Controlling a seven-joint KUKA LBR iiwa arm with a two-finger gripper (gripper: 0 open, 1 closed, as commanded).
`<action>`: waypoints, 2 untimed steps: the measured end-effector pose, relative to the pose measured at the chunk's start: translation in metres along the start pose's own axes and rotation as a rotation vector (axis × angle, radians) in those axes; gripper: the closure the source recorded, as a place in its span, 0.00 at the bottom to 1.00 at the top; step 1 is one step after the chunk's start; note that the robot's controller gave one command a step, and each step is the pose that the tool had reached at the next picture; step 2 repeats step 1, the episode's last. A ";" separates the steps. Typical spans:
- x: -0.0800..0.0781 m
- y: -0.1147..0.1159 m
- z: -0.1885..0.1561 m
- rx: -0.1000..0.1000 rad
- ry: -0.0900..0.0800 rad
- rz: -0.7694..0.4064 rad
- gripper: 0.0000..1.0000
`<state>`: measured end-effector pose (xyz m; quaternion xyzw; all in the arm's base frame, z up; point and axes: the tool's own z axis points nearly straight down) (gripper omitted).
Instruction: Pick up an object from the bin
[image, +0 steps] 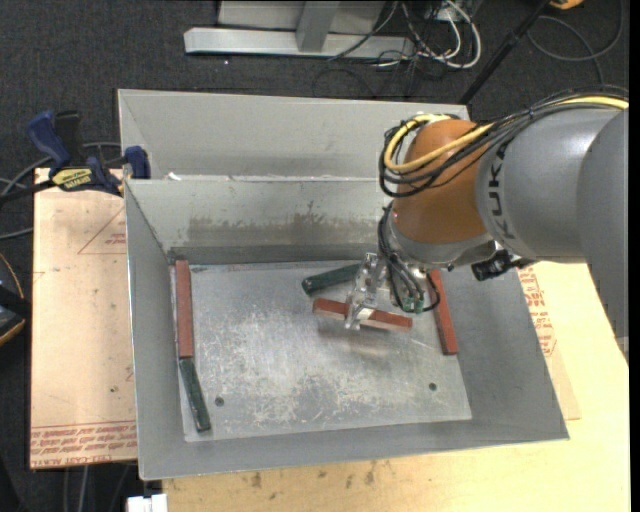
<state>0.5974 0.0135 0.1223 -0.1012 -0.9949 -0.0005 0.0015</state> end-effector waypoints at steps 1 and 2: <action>-0.001 0.000 -0.020 -0.001 -0.007 0.000 1.00; -0.001 0.000 -0.020 -0.001 -0.007 0.000 1.00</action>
Offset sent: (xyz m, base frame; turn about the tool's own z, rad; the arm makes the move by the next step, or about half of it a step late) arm 0.0001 0.0000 0.0078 0.0000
